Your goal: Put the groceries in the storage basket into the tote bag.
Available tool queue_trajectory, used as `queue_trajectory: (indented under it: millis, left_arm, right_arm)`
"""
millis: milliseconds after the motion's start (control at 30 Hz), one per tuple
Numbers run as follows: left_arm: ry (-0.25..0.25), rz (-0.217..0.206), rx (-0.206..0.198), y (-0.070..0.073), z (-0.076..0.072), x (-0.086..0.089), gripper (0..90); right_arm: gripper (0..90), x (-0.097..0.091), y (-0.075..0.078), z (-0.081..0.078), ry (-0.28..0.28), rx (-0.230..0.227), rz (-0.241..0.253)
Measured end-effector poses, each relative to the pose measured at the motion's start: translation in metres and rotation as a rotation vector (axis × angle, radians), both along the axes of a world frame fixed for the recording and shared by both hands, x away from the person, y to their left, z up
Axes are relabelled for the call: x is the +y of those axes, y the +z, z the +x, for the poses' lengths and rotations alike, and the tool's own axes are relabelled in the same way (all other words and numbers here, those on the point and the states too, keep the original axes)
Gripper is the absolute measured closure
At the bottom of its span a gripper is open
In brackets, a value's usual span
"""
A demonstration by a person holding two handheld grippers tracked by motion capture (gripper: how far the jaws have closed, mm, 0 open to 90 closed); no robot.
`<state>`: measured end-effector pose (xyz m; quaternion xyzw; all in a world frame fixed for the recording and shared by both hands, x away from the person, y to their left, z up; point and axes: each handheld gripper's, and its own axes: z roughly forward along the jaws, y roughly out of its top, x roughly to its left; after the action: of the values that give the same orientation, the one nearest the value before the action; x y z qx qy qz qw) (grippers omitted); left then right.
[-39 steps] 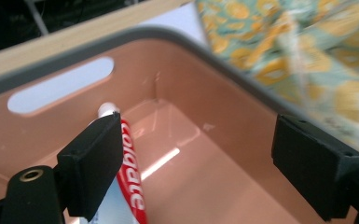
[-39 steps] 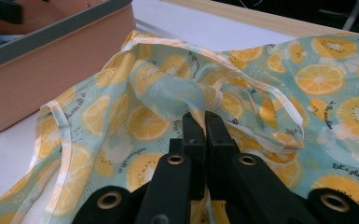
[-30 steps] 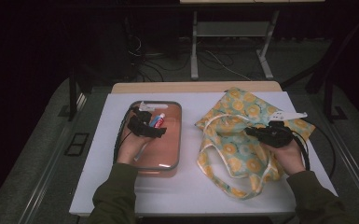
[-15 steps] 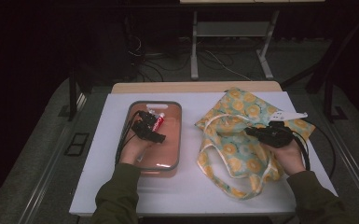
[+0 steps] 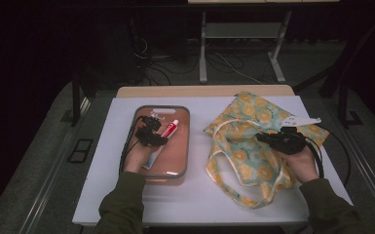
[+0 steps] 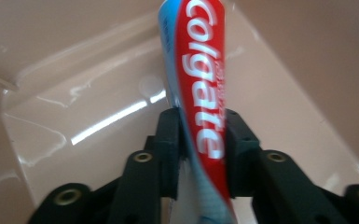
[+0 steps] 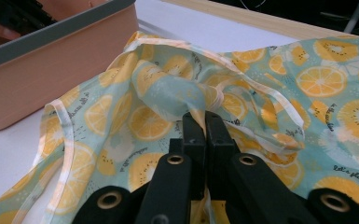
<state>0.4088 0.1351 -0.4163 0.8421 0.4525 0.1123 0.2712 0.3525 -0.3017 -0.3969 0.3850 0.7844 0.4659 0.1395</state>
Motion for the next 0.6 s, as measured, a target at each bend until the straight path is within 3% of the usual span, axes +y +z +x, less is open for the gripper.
queue_trajectory:
  millis: [233, 400, 600]
  left_arm:
    - [-0.030, -0.032, 0.015, 0.009, -0.003, -0.001, 75.0]
    - [-0.059, -0.085, -0.040, 0.033, -0.009, -0.001, 75.3]
    - [-0.133, -0.164, -0.098, 0.063, -0.019, -0.013, 75.5]
  right_arm:
    - [88.7, 0.001, 0.000, 0.000, 0.001, -0.001, -0.002]
    - [88.7, 0.000, 0.000, 0.001, 0.000, -0.002, 0.001]
    - [88.7, 0.000, 0.001, 0.000, -0.002, -0.006, 0.004]
